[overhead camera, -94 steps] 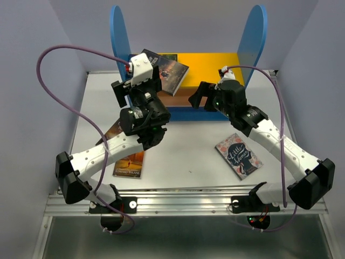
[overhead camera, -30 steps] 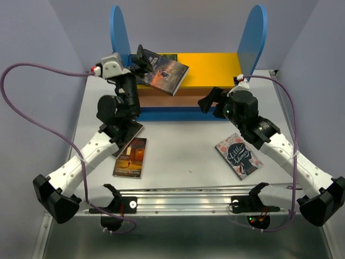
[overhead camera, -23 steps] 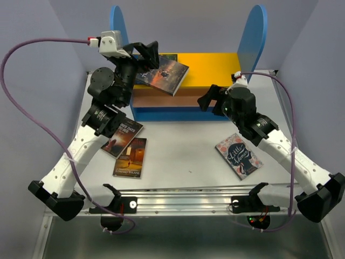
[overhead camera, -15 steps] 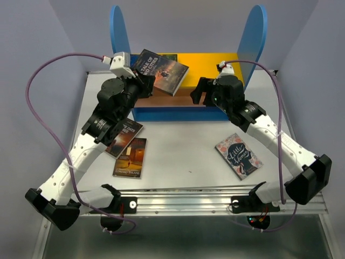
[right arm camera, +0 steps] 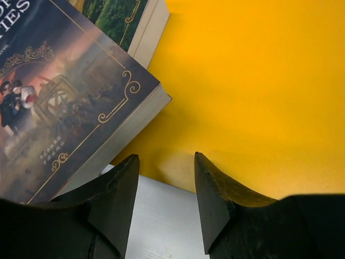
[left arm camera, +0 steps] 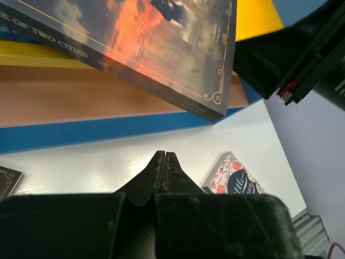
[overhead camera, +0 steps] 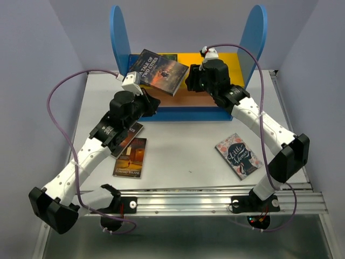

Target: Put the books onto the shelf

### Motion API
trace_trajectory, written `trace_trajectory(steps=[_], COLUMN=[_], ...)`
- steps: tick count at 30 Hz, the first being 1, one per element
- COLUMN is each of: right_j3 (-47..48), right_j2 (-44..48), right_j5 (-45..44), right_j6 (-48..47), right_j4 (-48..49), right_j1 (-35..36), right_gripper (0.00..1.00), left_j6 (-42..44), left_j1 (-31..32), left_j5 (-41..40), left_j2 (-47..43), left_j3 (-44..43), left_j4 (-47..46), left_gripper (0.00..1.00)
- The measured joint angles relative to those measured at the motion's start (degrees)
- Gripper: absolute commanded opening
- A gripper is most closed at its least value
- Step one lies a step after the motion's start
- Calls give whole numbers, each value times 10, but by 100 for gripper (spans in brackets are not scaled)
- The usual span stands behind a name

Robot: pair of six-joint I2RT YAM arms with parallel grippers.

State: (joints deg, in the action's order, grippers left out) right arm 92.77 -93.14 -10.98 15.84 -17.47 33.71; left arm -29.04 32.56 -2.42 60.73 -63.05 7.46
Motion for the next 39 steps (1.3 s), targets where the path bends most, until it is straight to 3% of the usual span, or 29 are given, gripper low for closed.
trace_trajectory(steps=[9, 21, 39], right_j3=[82, 191, 246], right_j2=[-69, -151, -190], right_j5=[0, 5, 19], right_j6=[-38, -78, -97], right_j4=[-2, -1, 2], right_j1=[0, -4, -8], right_gripper=[49, 49, 52], left_j6=[7, 25, 54], left_j1=[0, 0, -18], left_j5=[44, 71, 13], left_j2=[66, 139, 189], left_j3=[3, -57, -127], left_j4=[-37, -74, -57], left_gripper=[0, 0, 0])
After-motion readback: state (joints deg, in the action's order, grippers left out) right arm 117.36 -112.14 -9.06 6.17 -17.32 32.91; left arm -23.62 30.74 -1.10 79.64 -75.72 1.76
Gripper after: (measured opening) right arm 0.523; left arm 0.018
